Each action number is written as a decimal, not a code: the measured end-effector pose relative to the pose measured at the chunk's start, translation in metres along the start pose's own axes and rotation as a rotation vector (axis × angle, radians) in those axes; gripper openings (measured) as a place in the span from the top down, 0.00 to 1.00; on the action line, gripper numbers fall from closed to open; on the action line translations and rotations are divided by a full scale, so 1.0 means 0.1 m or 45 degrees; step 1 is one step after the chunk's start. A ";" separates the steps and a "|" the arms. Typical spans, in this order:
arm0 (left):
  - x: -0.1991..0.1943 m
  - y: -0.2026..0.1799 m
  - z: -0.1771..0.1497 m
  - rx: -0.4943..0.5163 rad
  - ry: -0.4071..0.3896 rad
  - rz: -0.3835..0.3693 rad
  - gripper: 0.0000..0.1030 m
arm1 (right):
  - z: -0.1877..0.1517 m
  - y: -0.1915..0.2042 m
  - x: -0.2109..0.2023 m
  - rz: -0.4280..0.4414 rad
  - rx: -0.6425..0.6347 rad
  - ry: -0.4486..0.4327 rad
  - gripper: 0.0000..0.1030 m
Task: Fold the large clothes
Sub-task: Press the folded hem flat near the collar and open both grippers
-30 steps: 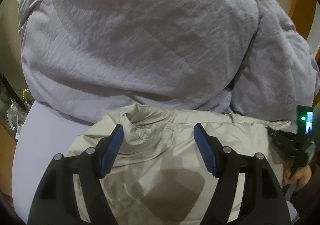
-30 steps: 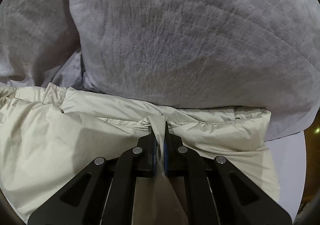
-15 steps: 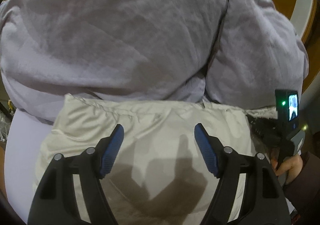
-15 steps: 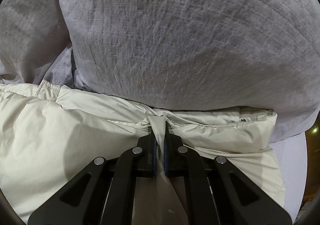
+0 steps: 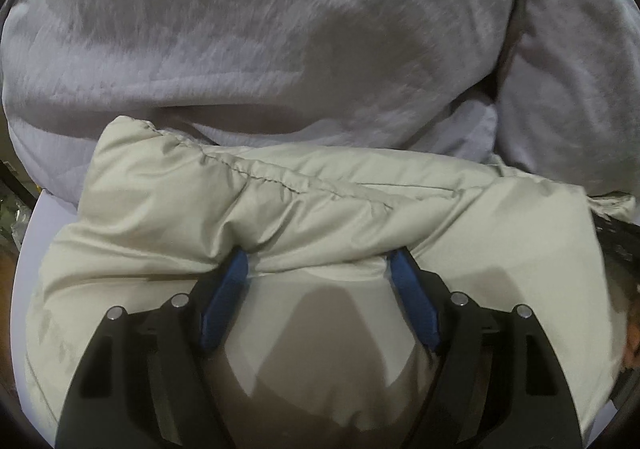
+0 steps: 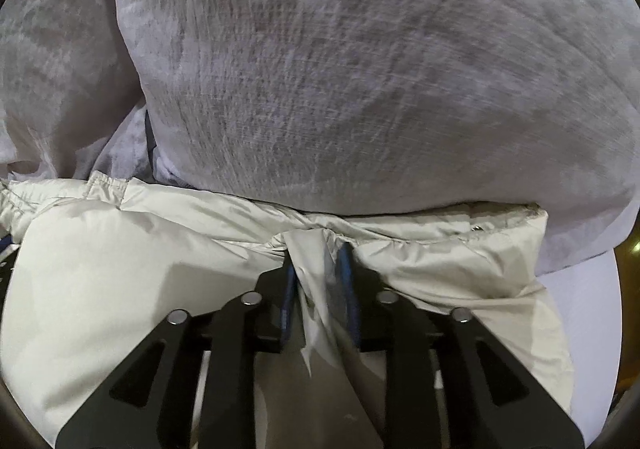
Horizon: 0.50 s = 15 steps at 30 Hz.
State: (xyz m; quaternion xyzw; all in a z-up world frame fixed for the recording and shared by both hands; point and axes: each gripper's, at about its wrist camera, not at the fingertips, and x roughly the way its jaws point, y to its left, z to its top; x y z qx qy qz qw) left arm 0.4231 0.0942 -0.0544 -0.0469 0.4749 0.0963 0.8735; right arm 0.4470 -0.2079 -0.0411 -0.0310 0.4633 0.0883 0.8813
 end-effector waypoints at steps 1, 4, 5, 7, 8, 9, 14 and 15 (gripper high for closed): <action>0.02 0.00 0.00 -0.002 0.000 0.003 0.26 | -0.02 -0.01 -0.04 0.006 0.014 -0.002 0.66; 0.11 -0.02 -0.02 -0.009 0.000 0.011 0.25 | -0.07 -0.03 -0.18 0.020 0.055 -0.034 0.42; 0.13 -0.02 -0.03 -0.004 -0.005 0.017 0.25 | -0.09 -0.03 -0.23 0.027 0.063 -0.047 0.41; 0.16 -0.03 -0.04 -0.002 -0.009 0.023 0.24 | -0.13 -0.02 -0.36 0.053 0.080 -0.073 0.39; 0.16 -0.03 -0.04 -0.005 -0.009 0.023 0.24 | -0.15 -0.02 -0.43 0.071 0.092 -0.086 0.37; 0.18 -0.03 -0.05 -0.007 -0.009 0.023 0.24 | -0.18 -0.01 -0.50 0.097 0.110 -0.099 0.35; 0.25 -0.01 -0.06 -0.015 -0.012 0.030 0.23 | -0.32 0.21 -0.60 0.162 0.100 -0.097 0.30; 0.25 0.00 -0.07 -0.016 -0.013 0.030 0.23 | -0.36 0.29 -0.58 0.159 0.079 -0.101 0.29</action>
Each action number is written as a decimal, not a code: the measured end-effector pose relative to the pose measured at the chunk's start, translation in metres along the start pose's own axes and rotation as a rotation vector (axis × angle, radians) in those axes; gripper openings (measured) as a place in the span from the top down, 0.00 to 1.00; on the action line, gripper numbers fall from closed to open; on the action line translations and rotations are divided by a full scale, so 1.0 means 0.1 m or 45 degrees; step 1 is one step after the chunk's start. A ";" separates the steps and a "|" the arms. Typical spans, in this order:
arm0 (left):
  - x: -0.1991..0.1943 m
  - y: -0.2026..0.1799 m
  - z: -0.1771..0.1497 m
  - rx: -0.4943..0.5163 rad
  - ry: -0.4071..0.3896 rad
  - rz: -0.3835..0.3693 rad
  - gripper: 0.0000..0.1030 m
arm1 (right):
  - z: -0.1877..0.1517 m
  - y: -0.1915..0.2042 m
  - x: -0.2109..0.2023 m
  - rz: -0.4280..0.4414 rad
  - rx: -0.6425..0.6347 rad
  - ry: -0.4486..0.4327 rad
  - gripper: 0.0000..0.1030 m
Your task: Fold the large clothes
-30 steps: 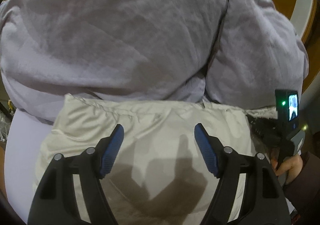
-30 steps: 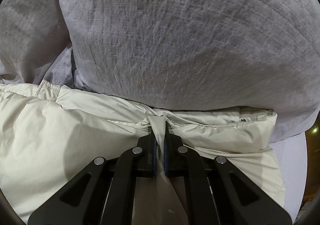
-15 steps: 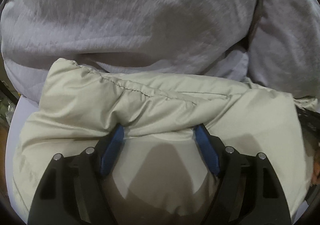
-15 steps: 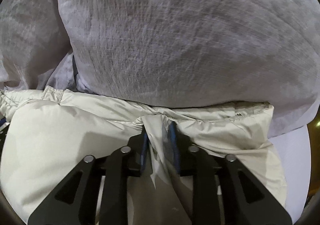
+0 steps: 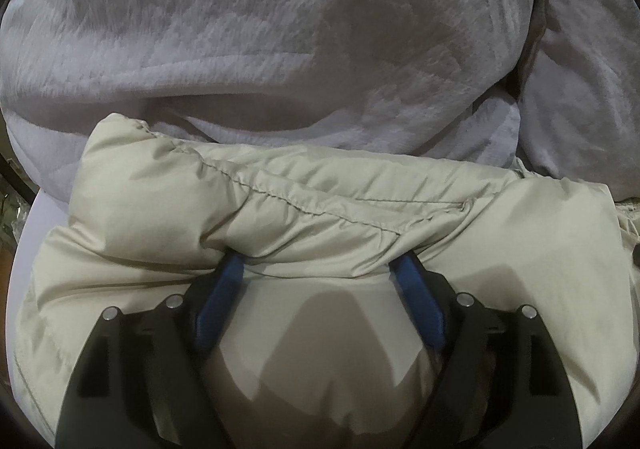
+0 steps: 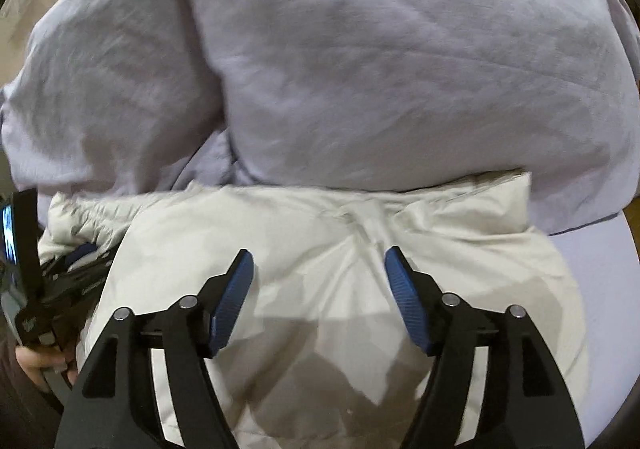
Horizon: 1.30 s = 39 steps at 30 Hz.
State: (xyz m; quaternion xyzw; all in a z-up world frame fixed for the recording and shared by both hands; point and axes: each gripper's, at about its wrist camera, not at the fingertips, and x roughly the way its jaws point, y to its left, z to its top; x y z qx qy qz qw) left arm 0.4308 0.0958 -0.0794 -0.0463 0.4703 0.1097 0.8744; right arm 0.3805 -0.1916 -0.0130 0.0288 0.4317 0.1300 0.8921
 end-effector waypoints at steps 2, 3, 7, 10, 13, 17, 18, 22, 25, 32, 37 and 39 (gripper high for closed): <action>0.03 -0.01 -0.01 -0.001 -0.002 0.000 0.23 | -0.06 0.08 0.08 -0.004 -0.014 0.009 0.28; 0.07 0.07 0.00 -0.002 -0.002 -0.002 0.23 | -0.04 0.13 0.12 -0.009 -0.014 0.017 0.28; 0.17 0.04 0.03 -0.007 -0.006 -0.005 0.22 | -0.04 0.22 0.31 -0.063 -0.030 0.015 0.25; 0.21 0.07 0.04 -0.015 -0.012 -0.006 0.21 | -0.06 0.25 0.44 -0.096 -0.038 0.014 0.20; 0.22 0.07 0.06 -0.025 -0.019 -0.001 0.21 | -0.08 0.29 0.54 -0.125 -0.044 -0.001 0.16; 0.27 0.06 0.04 -0.030 -0.033 0.010 0.20 | -0.09 0.30 0.65 -0.151 -0.038 -0.029 0.13; 0.26 0.06 0.04 -0.028 -0.032 0.008 0.20 | -0.12 0.35 0.73 -0.156 -0.039 -0.035 0.12; 0.25 0.05 0.04 -0.020 -0.022 0.005 0.20 | -0.12 0.38 0.75 -0.148 -0.037 -0.026 0.12; 0.18 0.07 0.03 -0.008 -0.010 0.003 0.21 | -0.09 0.27 0.74 -0.131 -0.025 -0.006 0.13; -0.10 0.23 0.02 -0.017 -0.069 -0.032 0.21 | -0.01 0.03 0.34 -0.167 0.005 -0.064 0.13; -0.17 0.40 0.04 -0.041 -0.085 0.010 0.21 | -0.06 -0.20 0.24 -0.234 0.025 -0.058 0.13; -0.13 0.46 0.04 -0.050 -0.080 0.041 0.21 | -0.05 -0.27 0.29 -0.256 0.033 -0.050 0.13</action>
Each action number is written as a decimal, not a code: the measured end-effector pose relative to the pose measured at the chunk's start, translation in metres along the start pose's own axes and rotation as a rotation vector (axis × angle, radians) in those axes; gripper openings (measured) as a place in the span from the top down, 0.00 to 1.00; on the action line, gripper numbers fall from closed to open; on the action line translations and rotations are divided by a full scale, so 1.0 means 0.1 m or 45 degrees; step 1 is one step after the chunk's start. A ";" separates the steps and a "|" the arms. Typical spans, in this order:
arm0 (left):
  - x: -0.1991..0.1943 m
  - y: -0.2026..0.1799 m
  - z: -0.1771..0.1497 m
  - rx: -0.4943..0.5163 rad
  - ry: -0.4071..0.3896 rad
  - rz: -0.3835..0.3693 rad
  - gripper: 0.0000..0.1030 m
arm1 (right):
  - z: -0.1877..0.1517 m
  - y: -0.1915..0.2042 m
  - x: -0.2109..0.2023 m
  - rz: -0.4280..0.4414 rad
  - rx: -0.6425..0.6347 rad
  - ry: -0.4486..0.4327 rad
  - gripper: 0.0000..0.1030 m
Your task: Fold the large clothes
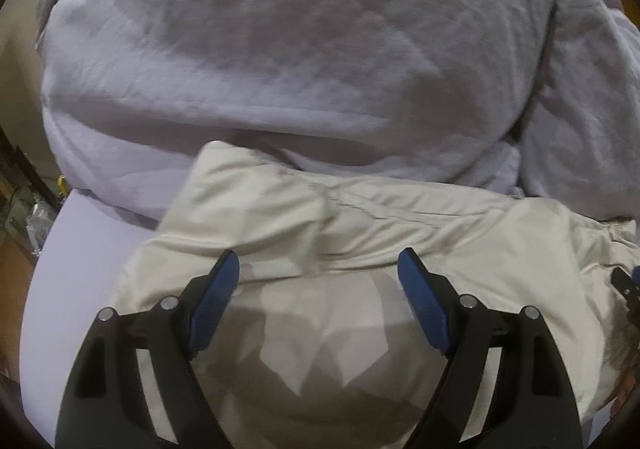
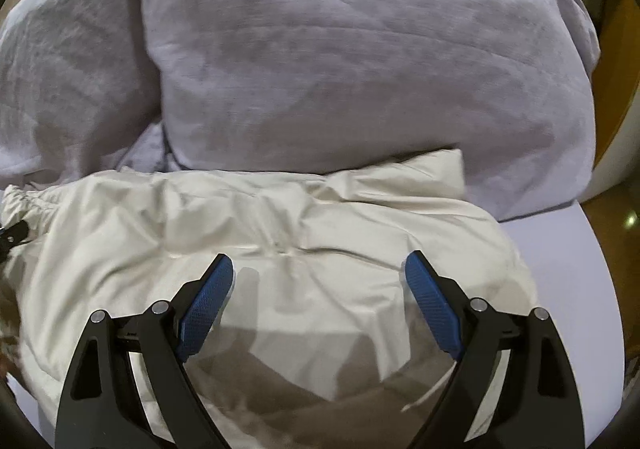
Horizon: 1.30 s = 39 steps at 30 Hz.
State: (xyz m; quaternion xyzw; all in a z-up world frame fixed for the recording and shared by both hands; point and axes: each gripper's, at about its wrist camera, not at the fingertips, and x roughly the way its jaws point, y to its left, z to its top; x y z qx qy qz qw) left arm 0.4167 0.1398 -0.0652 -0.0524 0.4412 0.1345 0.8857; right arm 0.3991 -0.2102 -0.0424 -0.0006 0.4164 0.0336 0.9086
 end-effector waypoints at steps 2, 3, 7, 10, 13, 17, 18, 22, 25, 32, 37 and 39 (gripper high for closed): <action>0.10 0.04 0.00 -0.011 0.021 0.028 0.21 | 0.01 -0.05 0.07 -0.016 0.002 0.007 0.13; 0.15 0.05 0.00 -0.011 0.028 0.037 0.21 | 0.00 0.04 0.08 -0.024 -0.002 0.010 0.13; 0.41 0.04 0.01 0.011 0.051 0.092 0.21 | -0.03 0.04 0.27 -0.053 -0.021 0.029 0.12; 0.54 0.06 0.02 0.004 0.058 0.105 0.20 | -0.02 0.04 0.43 -0.065 -0.029 0.033 0.12; 0.71 0.08 0.04 0.002 0.053 0.115 0.18 | -0.01 0.08 0.58 -0.070 -0.031 0.033 0.10; 0.92 0.10 0.07 -0.003 0.046 0.122 0.16 | -0.07 0.07 0.71 -0.070 -0.035 0.024 0.08; 0.96 0.10 0.08 -0.004 0.049 0.124 0.16 | -0.07 0.08 0.74 -0.070 -0.034 0.027 0.08; 1.02 0.11 0.14 -0.001 0.065 0.129 0.17 | -0.02 0.09 0.82 -0.072 -0.022 0.059 0.08; 0.87 0.06 0.08 -0.007 0.068 0.124 0.19 | 0.06 0.11 0.56 -0.020 0.038 0.057 0.08; 0.58 -0.26 0.15 -0.016 -0.016 -0.055 0.18 | 0.10 0.60 0.29 0.181 0.019 0.018 0.08; 0.72 -0.57 0.15 0.029 -0.005 -0.089 0.18 | 0.03 0.96 0.43 0.196 -0.066 0.027 0.08; 0.89 -0.66 0.12 0.037 0.024 -0.067 0.18 | -0.05 1.04 0.56 0.187 -0.069 0.023 0.08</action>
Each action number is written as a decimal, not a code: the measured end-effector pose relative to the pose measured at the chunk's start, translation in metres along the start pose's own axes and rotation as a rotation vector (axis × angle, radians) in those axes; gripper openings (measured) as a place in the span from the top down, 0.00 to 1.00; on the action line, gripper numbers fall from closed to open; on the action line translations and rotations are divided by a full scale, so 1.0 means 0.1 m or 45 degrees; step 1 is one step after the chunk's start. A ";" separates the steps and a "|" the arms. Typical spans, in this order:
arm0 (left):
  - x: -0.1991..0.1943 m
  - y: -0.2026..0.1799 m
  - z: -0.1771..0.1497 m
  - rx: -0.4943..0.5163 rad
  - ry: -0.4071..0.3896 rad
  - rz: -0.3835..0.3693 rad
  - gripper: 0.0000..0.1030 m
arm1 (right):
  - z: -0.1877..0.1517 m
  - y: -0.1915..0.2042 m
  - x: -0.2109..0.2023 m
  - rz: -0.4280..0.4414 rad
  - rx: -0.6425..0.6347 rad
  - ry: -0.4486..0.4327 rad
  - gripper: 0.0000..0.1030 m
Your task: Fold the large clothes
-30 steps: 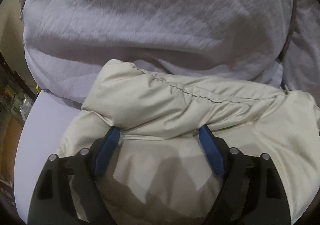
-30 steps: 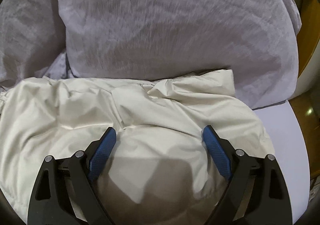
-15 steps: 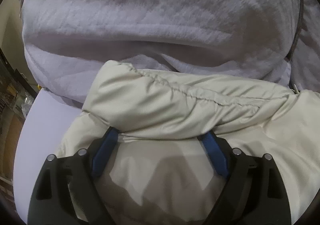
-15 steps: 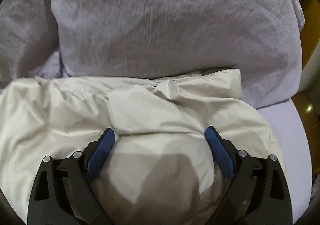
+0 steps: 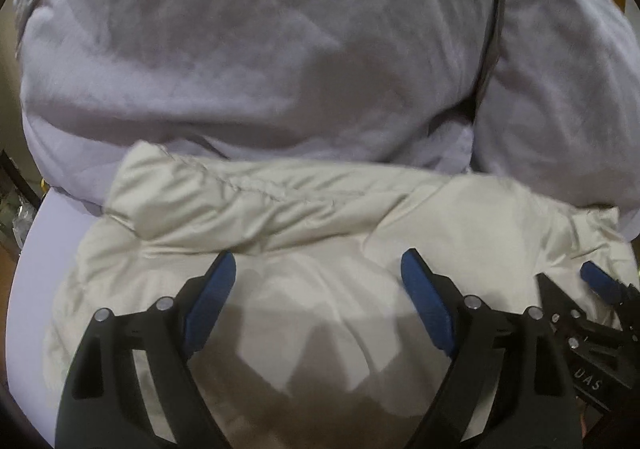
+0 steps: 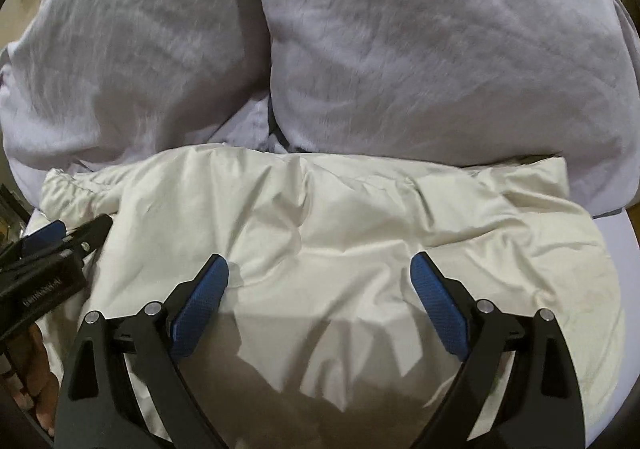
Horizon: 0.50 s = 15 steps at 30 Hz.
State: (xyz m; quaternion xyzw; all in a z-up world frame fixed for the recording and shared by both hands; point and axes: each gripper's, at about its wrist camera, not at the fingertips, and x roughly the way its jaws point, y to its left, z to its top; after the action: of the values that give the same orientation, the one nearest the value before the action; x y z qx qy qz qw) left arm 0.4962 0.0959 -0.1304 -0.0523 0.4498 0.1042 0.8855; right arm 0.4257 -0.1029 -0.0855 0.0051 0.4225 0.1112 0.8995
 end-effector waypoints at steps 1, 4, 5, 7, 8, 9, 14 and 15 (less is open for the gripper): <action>0.10 -0.02 0.00 -0.001 0.010 0.013 0.18 | 0.04 0.00 0.02 0.001 0.002 -0.001 0.08; 0.38 -0.07 0.00 -0.010 0.013 0.038 0.17 | 0.08 0.00 0.17 0.008 0.008 0.002 0.07; 0.45 -0.04 0.02 -0.015 0.015 0.041 0.17 | 0.07 -0.03 0.14 0.005 0.007 0.001 0.07; 0.51 0.03 -0.02 -0.024 0.017 0.046 0.17 | 0.08 -0.02 0.20 0.003 0.008 0.001 0.07; 0.60 0.06 0.01 -0.030 0.019 0.048 0.17 | 0.09 -0.02 0.22 0.002 0.010 0.001 0.07; 0.61 0.08 -0.02 -0.035 0.019 0.048 0.16 | 0.09 0.00 0.27 0.000 0.010 0.001 0.07; 0.81 0.16 -0.12 -0.040 -0.001 0.071 0.16 | 0.13 0.09 0.52 -0.022 0.001 -0.011 0.07; 0.85 0.17 -0.15 -0.040 -0.004 0.073 0.16 | 0.14 0.11 0.56 -0.031 -0.002 -0.017 0.07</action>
State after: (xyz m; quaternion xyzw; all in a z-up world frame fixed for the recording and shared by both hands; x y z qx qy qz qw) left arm 0.5286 0.1217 -0.2078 -0.0530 0.4479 0.1368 0.8820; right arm 0.4688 -0.0791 -0.1183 0.0001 0.4165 0.1004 0.9036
